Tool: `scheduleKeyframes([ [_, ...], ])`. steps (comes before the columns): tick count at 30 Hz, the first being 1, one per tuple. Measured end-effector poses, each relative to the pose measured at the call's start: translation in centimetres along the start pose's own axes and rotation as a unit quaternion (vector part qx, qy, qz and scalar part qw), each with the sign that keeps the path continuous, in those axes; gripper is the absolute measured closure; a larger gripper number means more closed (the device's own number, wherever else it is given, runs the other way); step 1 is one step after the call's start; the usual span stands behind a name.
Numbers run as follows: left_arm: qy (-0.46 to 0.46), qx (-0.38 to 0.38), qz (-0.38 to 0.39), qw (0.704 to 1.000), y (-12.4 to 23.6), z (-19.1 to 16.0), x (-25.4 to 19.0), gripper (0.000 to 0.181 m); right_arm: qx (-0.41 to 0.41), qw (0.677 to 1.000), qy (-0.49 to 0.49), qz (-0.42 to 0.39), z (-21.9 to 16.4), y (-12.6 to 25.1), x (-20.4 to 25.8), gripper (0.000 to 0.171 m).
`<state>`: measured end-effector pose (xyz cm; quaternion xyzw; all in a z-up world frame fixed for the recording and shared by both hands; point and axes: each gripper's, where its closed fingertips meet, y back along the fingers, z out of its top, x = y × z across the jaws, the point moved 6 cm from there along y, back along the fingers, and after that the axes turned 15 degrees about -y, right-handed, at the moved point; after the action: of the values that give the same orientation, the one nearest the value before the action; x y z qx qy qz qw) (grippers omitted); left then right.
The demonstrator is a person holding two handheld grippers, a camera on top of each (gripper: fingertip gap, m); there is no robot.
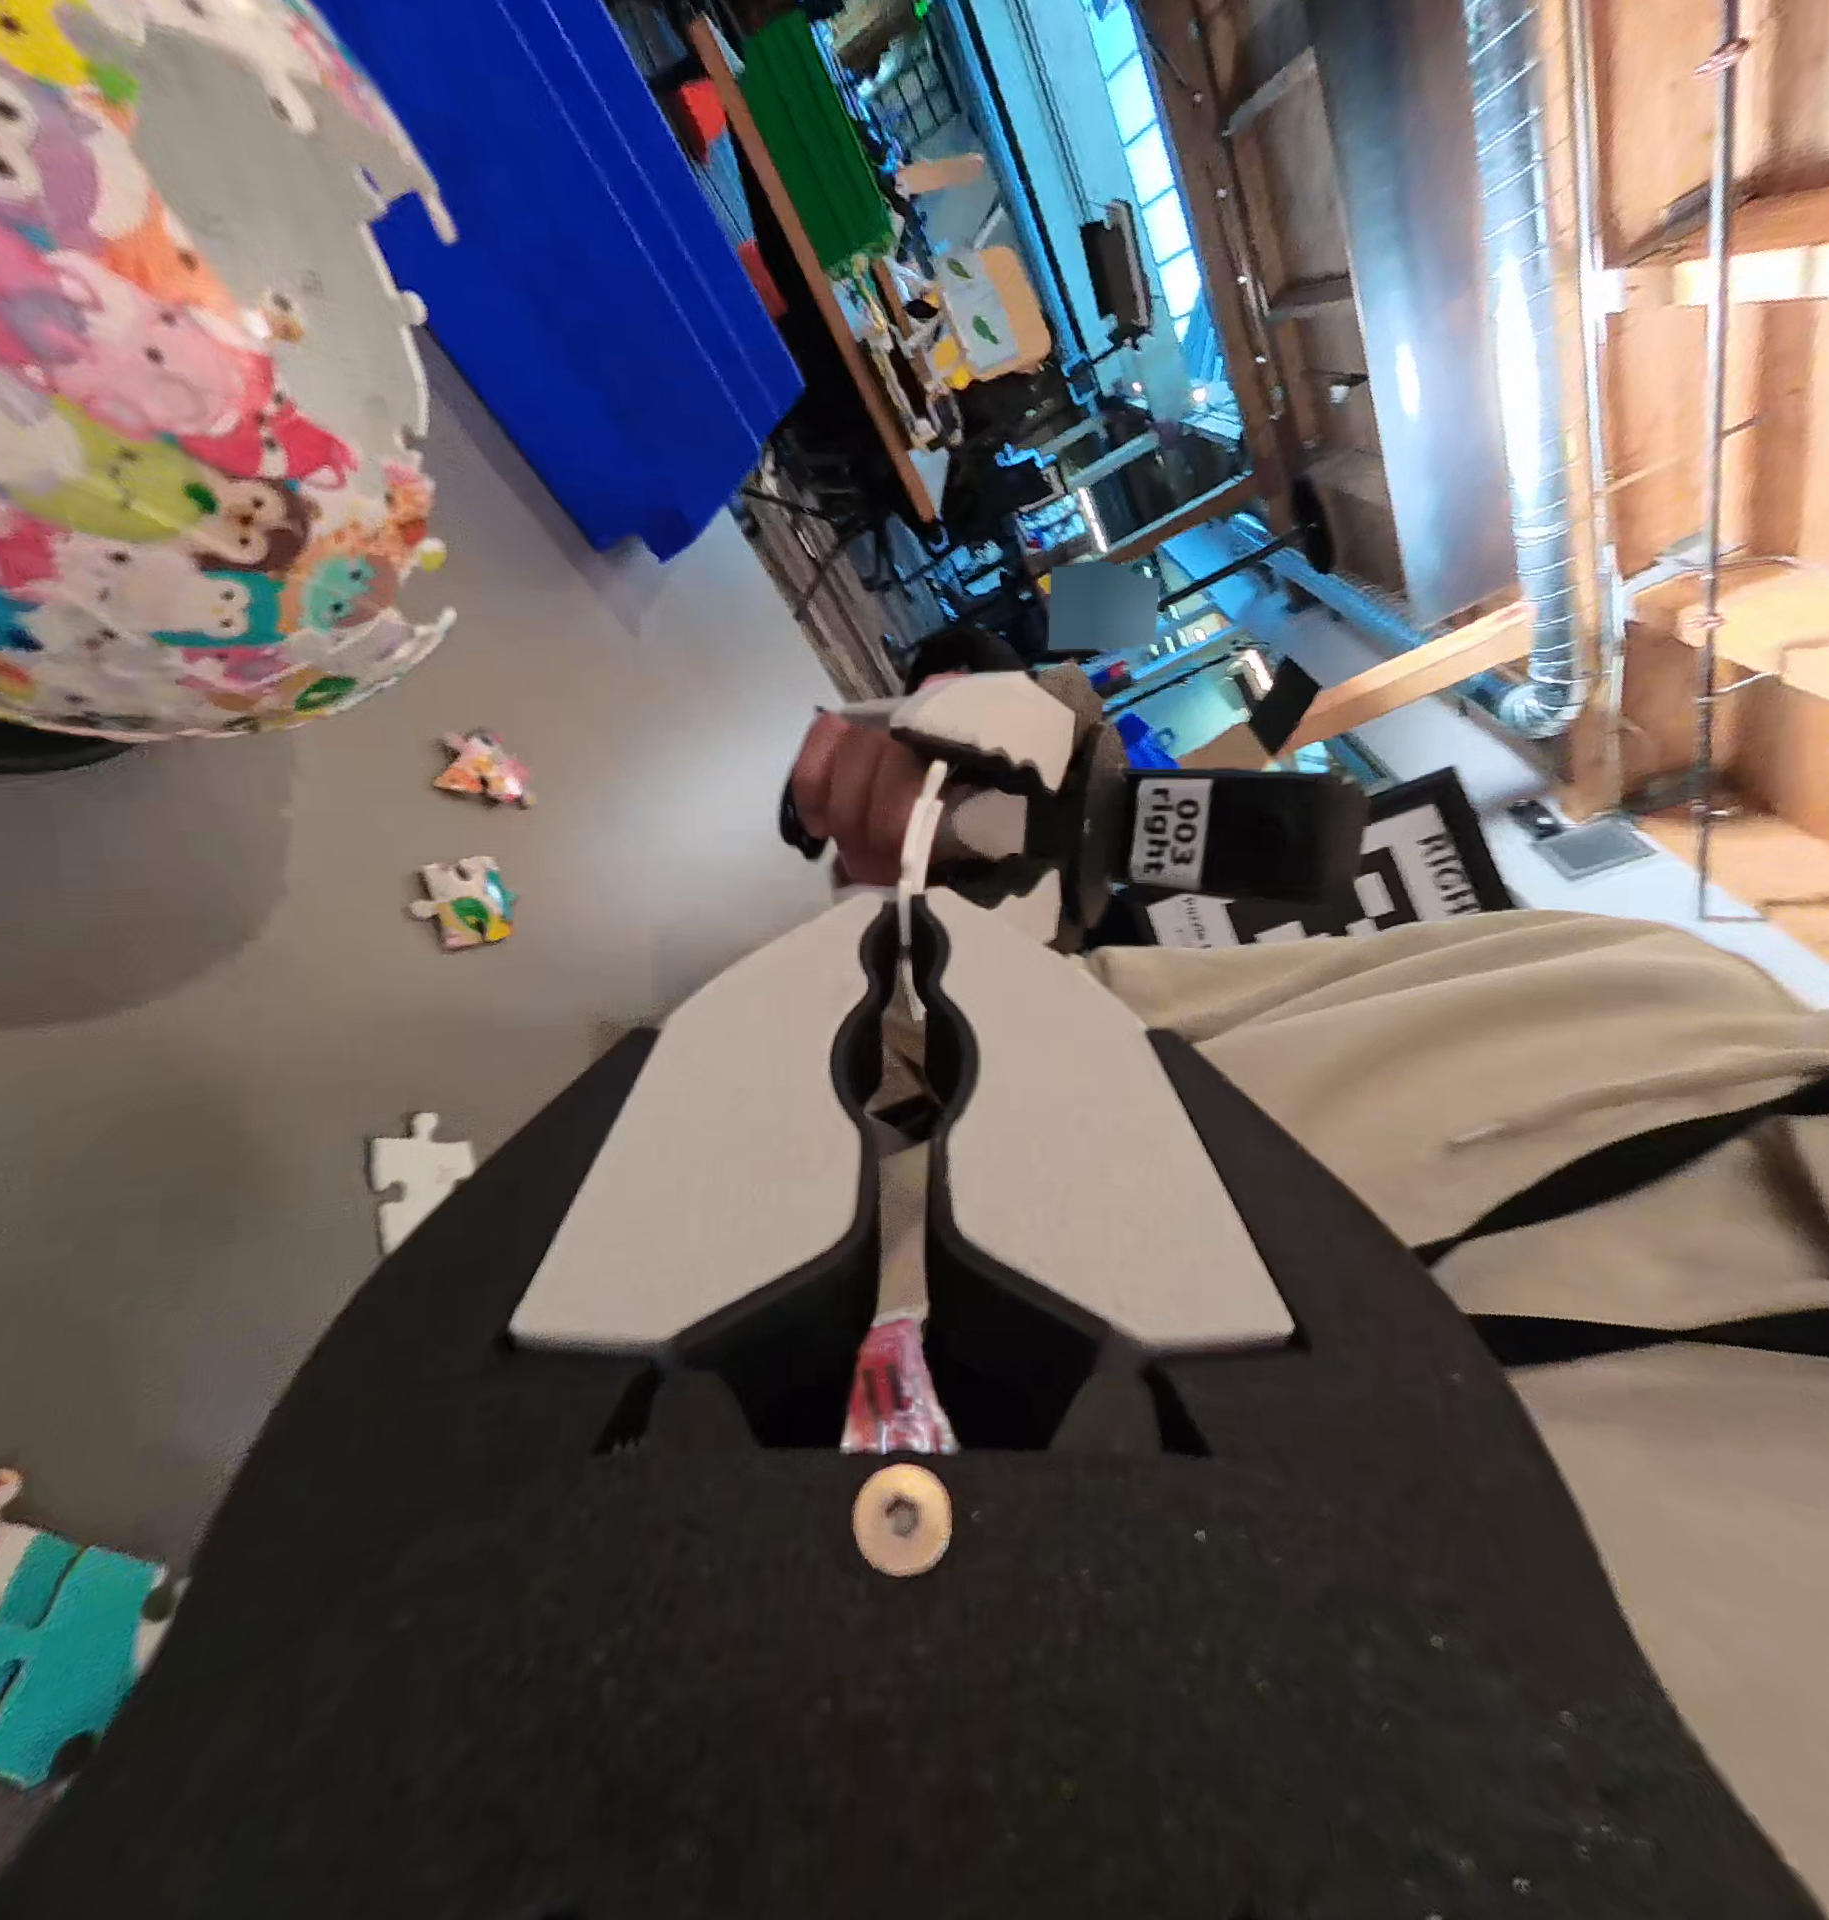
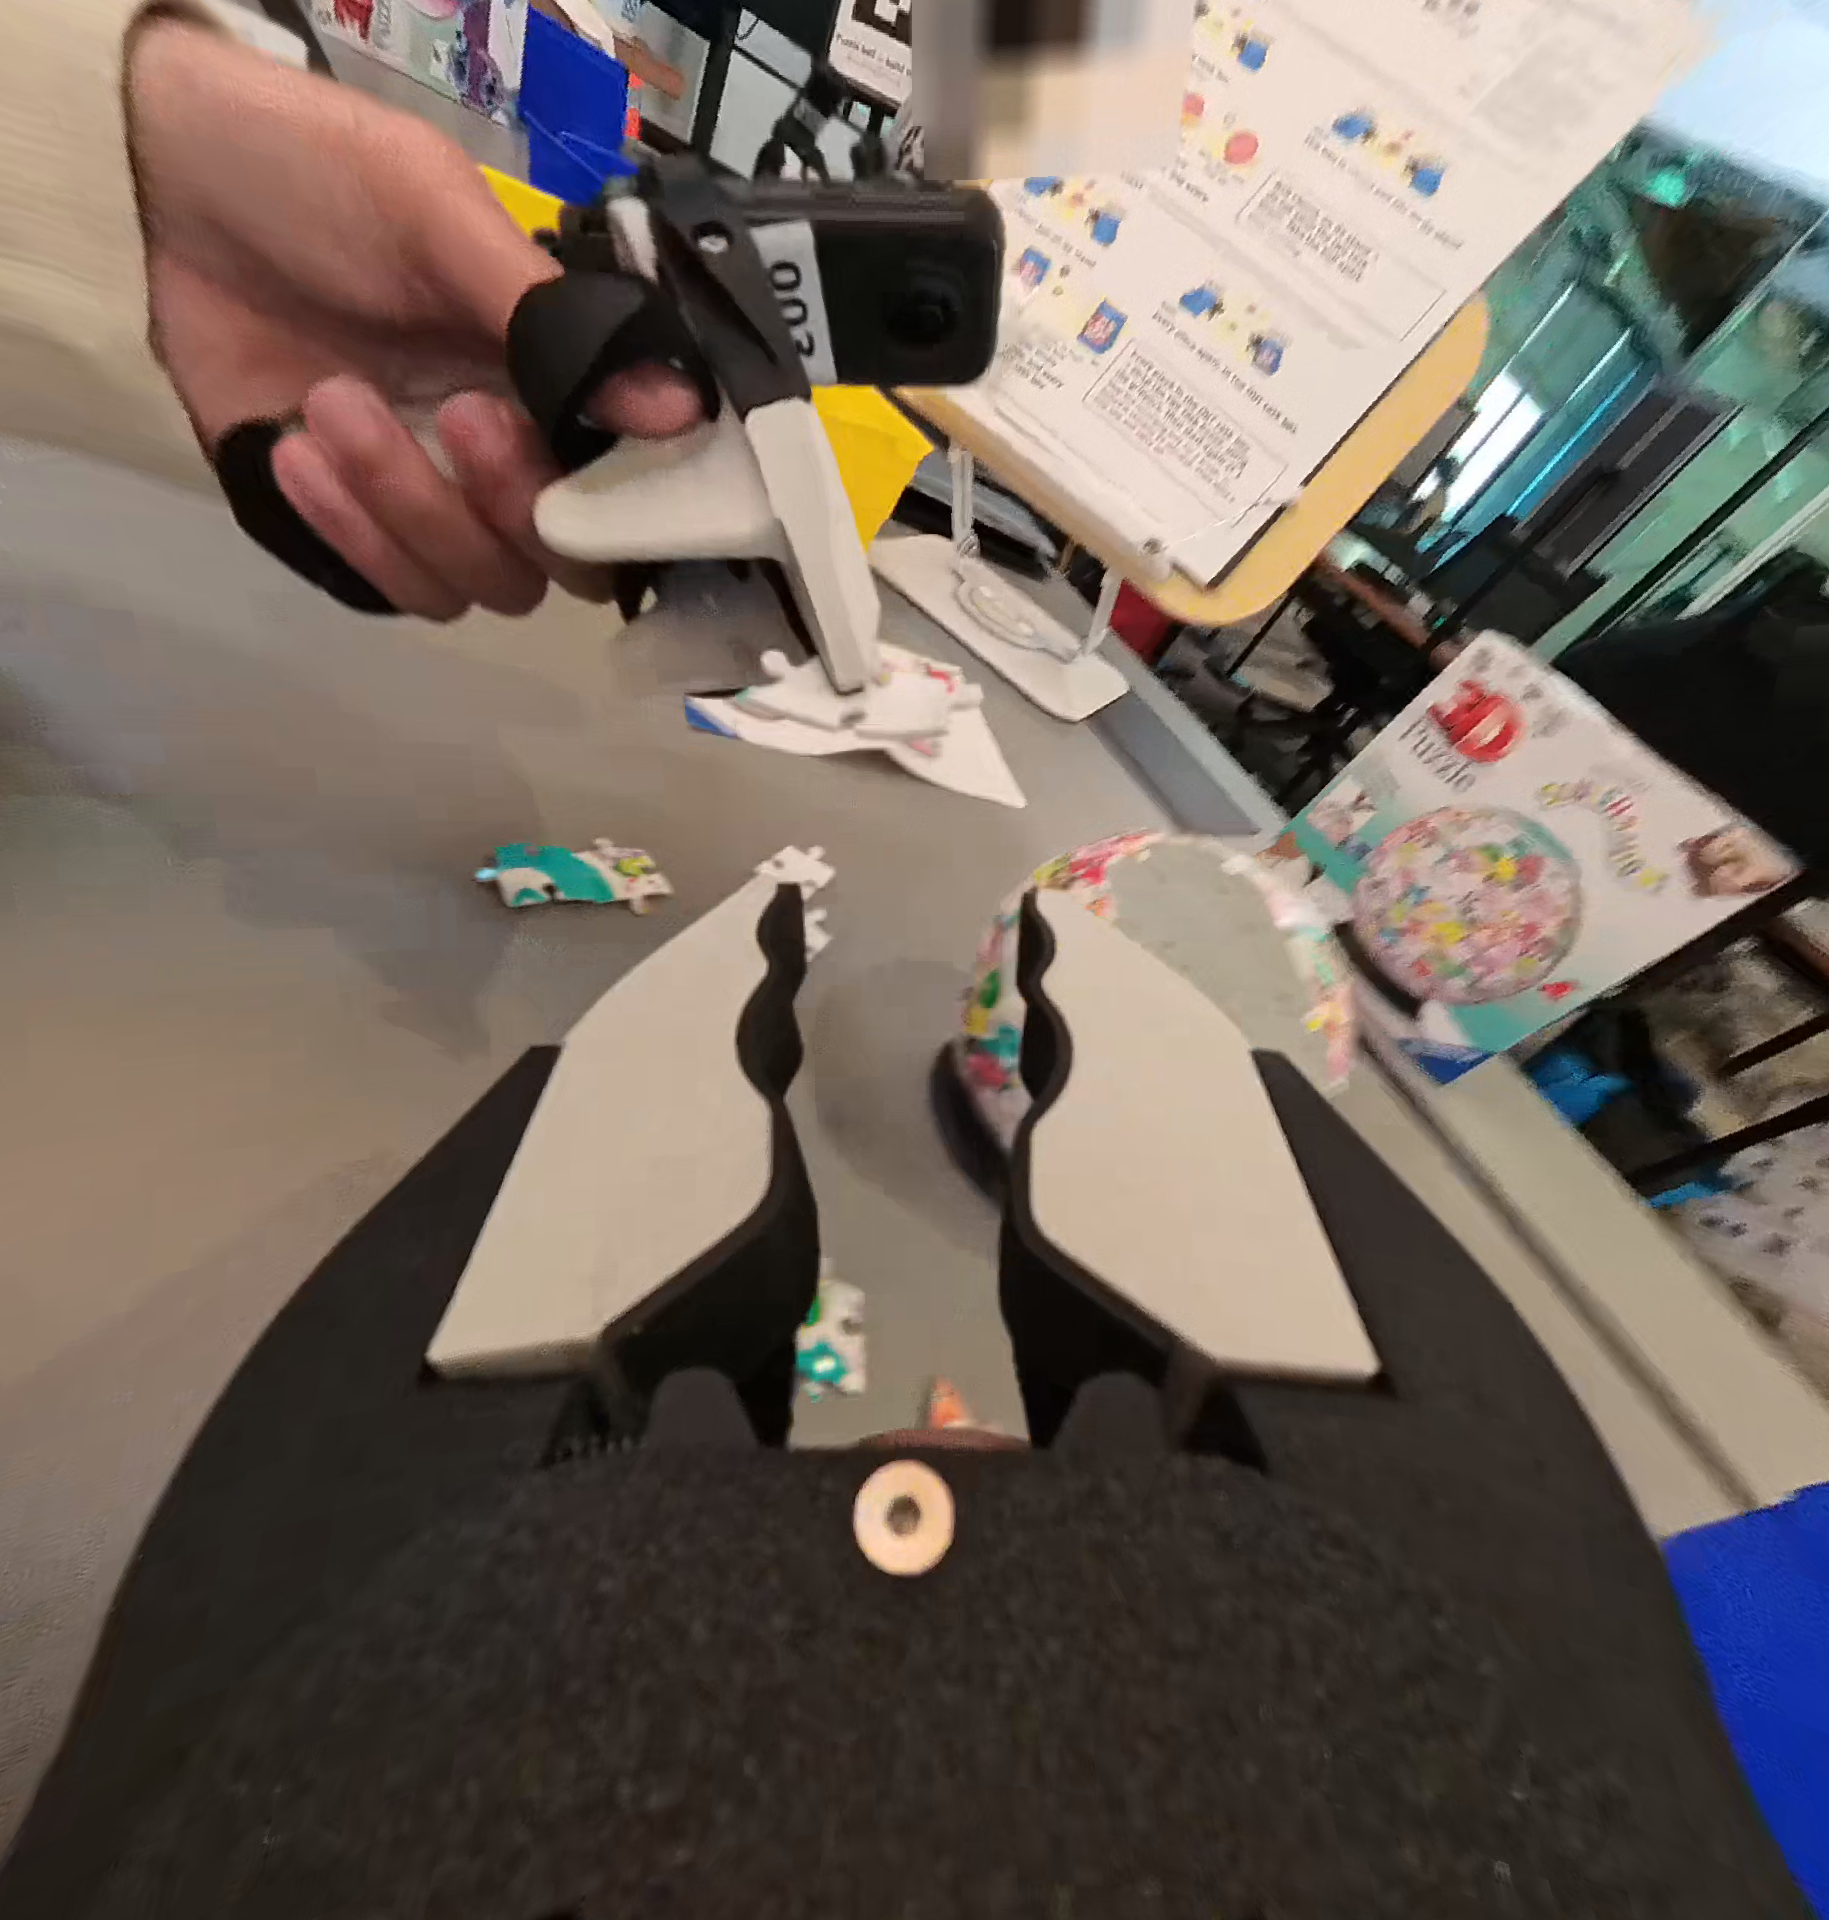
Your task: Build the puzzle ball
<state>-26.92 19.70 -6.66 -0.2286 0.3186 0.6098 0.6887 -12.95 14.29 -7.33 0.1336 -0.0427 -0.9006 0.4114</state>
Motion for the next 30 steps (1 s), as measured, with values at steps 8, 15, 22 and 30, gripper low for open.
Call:
scheduleKeyframes([
  [8,0.095,0.032,-0.102,0.990,-0.9,1.7,-1.3,0.180,-0.057,0.979,0.197,0.017,3.5,-1.7,-0.5,0.149],
  [15,0.144,0.037,-0.114,0.982,-0.6,0.7,-0.5,0.180,-0.066,0.967,0.244,0.010,3.4,-1.7,-0.5,0.152],
  [22,0.174,0.076,-0.113,0.975,-0.4,-0.2,0.3,0.180,-0.044,0.934,0.352,0.033,2.3,-1.9,1.0,0.164],
  [30,0.123,0.109,-0.078,0.983,0.0,-0.5,0.9,0.170,0.049,0.969,0.210,0.120,1.4,-2.7,1.0,0.170],
])
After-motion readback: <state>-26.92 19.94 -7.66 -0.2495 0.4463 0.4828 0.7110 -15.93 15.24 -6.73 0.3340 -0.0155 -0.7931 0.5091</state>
